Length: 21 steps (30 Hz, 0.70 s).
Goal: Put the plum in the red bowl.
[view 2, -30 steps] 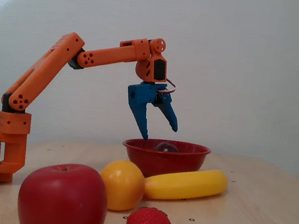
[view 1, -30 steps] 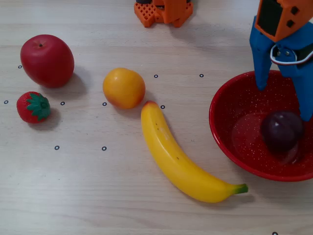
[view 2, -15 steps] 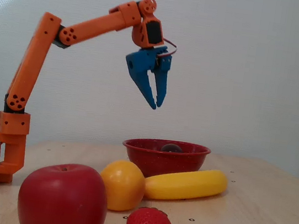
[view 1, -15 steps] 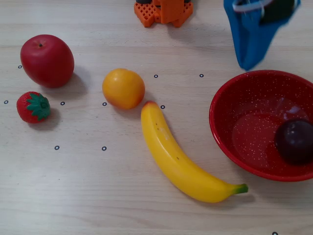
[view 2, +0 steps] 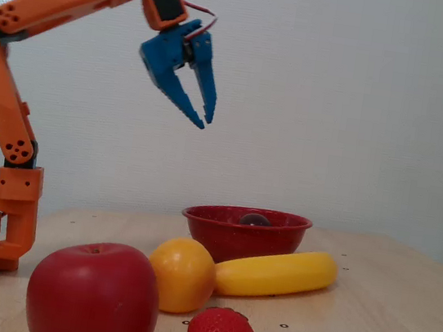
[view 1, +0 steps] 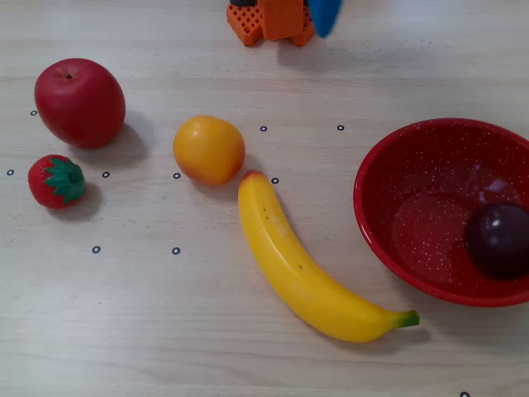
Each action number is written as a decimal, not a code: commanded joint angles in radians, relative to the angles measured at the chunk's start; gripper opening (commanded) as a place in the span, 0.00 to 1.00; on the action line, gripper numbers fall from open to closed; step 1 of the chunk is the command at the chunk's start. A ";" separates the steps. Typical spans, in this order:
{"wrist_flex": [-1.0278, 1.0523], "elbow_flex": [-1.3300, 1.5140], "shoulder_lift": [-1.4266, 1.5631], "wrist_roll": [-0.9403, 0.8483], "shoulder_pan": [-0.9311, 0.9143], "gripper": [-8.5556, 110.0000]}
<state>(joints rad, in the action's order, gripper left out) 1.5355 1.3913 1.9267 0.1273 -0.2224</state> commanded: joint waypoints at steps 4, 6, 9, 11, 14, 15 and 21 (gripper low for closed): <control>-0.104 0.239 0.328 0.005 0.123 0.07; -0.150 0.357 0.430 0.005 0.160 0.07; -0.173 0.503 0.555 0.009 0.198 0.07; -0.183 0.589 0.626 0.015 0.219 0.07; -0.222 0.712 0.715 0.015 0.242 0.07; -0.242 0.756 0.750 0.017 0.247 0.07; -0.354 1.022 0.957 0.034 0.261 0.07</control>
<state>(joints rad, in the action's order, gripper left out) 1.2349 2.4130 2.8455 0.1289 0.0123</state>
